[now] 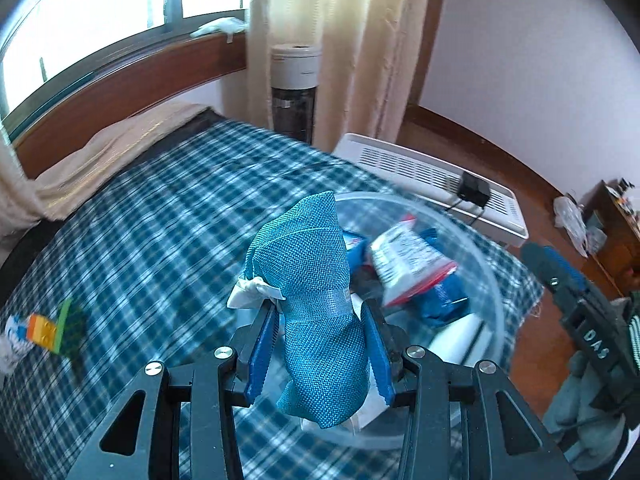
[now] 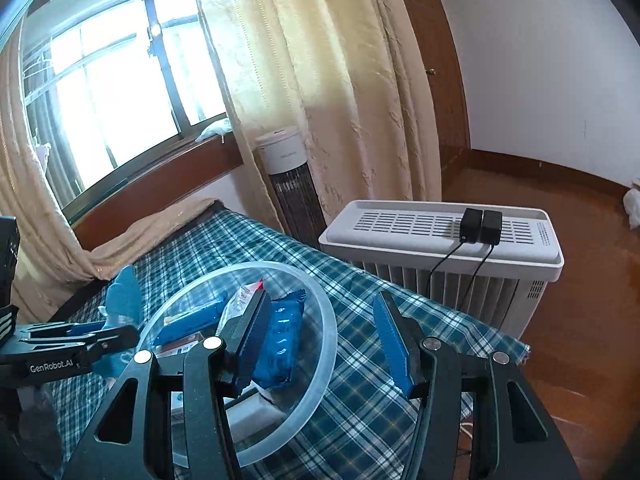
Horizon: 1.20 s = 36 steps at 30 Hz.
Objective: Organize objects
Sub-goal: 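Lower the blue cloth into the basin and open the left gripper, then move both grippers back toward the orange-yellow and green toy blocks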
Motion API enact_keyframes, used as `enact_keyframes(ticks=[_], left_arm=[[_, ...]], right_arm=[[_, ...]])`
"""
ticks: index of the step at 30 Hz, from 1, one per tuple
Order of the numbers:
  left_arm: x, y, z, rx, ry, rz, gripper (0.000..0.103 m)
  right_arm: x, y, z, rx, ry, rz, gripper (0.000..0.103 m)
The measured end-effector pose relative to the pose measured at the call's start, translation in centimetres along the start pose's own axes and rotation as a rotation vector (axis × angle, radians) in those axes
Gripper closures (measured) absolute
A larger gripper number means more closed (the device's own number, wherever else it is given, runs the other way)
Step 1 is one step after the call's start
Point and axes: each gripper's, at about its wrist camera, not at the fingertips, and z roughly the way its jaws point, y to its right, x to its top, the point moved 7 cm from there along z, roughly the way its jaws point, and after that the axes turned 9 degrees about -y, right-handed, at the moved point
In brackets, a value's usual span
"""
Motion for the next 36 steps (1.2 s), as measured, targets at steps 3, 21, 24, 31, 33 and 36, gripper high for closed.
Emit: enact_keyframes(ticks=[3, 21, 24, 31, 33, 36], left_arm=[[0.3, 0.8, -0.1, -0.021, 0.019, 0.011, 0.015], [-1.0, -4.2, -2.0, 0.080, 0.099, -0.104, 0.011], [-1.3, -5.0, -2.3, 0.104, 0.108, -0.114, 0.011], [-2.1, -7.6, -3.5, 0.128, 0.126, -0.169, 0.007], [-2.4, -8.5, -3.9, 0.138, 0.132, -0.186, 0.006], [-3.0, -9.7, -4.1, 0.144, 0.135, -0.208, 0.005]], right_arm=[[-0.2, 0.3, 0.1, 0.001, -0.008, 0.011, 0.048], [-0.7, -2.4, -0.5, 0.033, -0.009, -0.003, 0.048], [-0.8, -3.3, -0.8, 0.039, -0.010, -0.014, 0.047], [-1.5, -5.5, -1.1, 0.050, -0.028, -0.050, 0.046], [-1.8, -6.1, -1.1, 0.054, -0.034, -0.057, 0.046], [-2.2, -7.2, -1.2, 0.062, -0.040, -0.071, 0.046]])
